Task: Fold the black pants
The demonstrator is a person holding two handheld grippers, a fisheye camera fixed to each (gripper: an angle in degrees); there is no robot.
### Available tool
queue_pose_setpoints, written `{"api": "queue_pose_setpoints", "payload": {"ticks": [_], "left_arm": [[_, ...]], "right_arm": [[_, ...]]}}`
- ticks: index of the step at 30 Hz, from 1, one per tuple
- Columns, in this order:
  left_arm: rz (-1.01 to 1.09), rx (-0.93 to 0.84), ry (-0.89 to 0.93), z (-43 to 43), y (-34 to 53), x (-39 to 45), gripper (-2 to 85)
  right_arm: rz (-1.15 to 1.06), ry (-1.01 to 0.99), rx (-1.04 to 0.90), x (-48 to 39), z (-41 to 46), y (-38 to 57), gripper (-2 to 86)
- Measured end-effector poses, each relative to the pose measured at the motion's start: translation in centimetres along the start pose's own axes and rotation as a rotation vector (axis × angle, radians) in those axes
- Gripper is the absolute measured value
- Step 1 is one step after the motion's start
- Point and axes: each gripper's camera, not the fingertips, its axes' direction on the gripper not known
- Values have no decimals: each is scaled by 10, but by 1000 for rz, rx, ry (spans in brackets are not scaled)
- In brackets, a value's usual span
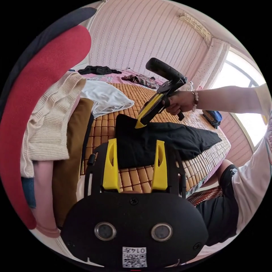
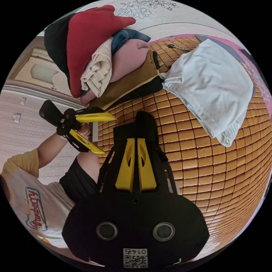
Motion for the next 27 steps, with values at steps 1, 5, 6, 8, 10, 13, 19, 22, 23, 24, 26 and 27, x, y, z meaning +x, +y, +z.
{"api": "queue_pose_setpoints", "payload": {"ticks": [1,5,6,8,10,13,19,22,23,24,26,27], "left_arm": [[10,-4,9,0,-1,-2,183],[96,12,51,-2,-7,-8,178],[114,16,81,-3,-9,-10,170],[159,-7,148,0,-11,-9,97],[139,-101,169,10,-12,-10,24],[-49,-215,151,26,-16,-21,11],[-393,-182,99,41,-25,-43,43],[-426,-216,33,54,-35,-43,51],[-416,-240,1,59,-41,-42,62],[-427,-257,-38,62,-46,-43,78],[-467,-254,-71,63,-50,-47,102],[-486,-236,-67,61,-50,-46,107]], "right_arm": [[-59,-84,-30,2,-5,-6,4],[-171,-581,-139,15,-16,-24,-4],[-176,-593,-138,17,-16,-27,-4],[-102,-511,-110,35,-14,-38,-3],[34,-411,-72,53,-8,-44,-1],[89,-209,-93,53,9,-55,2],[79,226,-78,26,21,-83,21],[163,374,55,20,2,-77,42],[189,386,144,16,-14,-65,41],[199,382,189,14,-22,-56,41],[232,358,331,6,-51,-3,27],[241,359,357,4,-56,13,23]]}}
